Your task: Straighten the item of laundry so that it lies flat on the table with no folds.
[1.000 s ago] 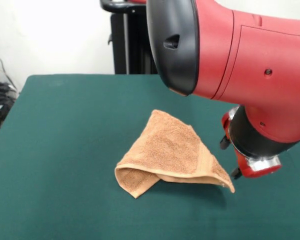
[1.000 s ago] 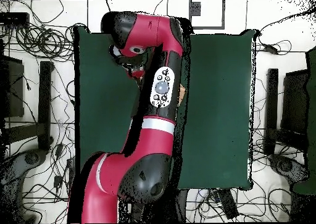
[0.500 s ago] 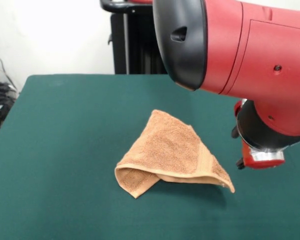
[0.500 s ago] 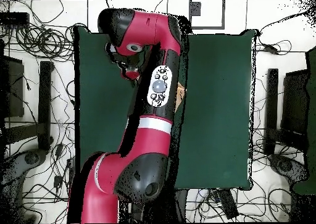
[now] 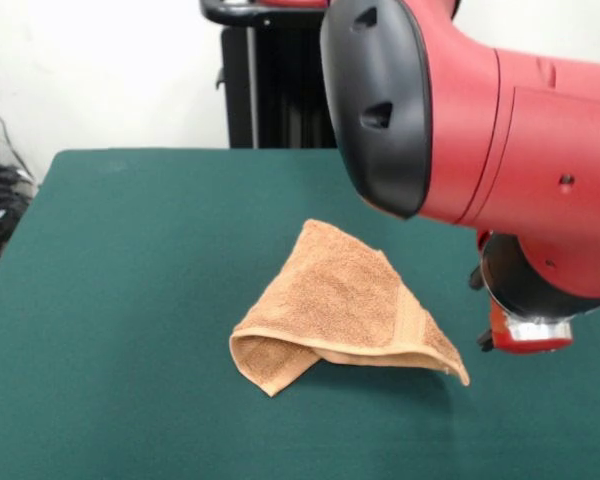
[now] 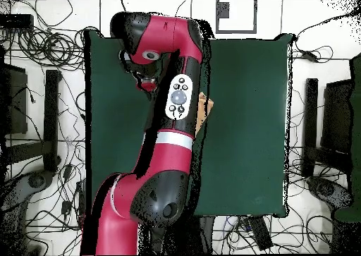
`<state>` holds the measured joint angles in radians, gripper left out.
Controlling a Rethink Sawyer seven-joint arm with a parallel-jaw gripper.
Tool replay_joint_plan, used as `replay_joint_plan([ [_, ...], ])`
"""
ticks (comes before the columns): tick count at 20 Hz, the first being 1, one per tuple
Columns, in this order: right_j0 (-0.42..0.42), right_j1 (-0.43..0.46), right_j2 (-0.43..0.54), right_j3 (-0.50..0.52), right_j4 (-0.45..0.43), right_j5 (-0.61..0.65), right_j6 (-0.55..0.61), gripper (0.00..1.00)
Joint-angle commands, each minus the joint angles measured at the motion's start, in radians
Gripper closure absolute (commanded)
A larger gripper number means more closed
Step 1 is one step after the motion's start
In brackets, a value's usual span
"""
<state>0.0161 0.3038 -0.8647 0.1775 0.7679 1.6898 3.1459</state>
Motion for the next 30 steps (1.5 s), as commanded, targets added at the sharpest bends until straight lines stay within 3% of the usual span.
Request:
replay_joint_plan([
  [1,-0.005,0.045,-0.063,0.008,0.066,-0.035,0.266,0.0],
  [17,-0.031,0.025,-0.046,0.053,0.037,-0.054,0.16,0.0],
  [30,-0.04,0.035,-0.053,0.039,0.047,-0.064,0.165,0.0],
])
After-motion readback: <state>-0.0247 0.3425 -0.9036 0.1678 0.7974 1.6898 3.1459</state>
